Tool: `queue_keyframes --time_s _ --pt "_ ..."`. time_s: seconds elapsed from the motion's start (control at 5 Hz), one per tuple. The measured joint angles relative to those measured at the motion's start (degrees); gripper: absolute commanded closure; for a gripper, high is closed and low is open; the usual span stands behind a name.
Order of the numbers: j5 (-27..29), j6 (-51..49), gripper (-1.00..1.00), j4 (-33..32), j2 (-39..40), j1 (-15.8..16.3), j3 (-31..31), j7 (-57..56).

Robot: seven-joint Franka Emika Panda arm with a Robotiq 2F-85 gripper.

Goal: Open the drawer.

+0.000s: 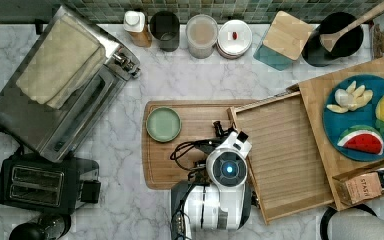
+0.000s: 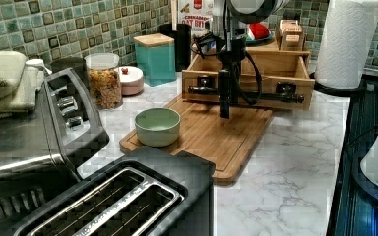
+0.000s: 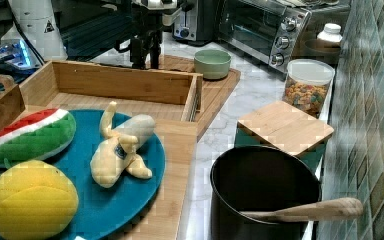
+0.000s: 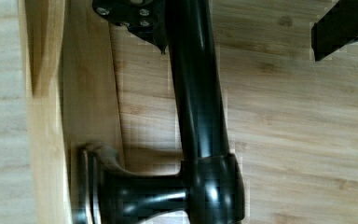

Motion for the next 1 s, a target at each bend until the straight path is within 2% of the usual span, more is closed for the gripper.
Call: queue_keyframes --time_s 0.2,0.4,1.0 --pt "0.0 1.7 -1.0 -1.1 -0.7 0.0 0.0 0.9" --pt "0.0 1.5 -1.0 -1.2 -1.1 1.3 -1.7 0.9" --pt "0.0 1.1 -1.0 -1.2 -1.4 1.4 -1.5 0.9"
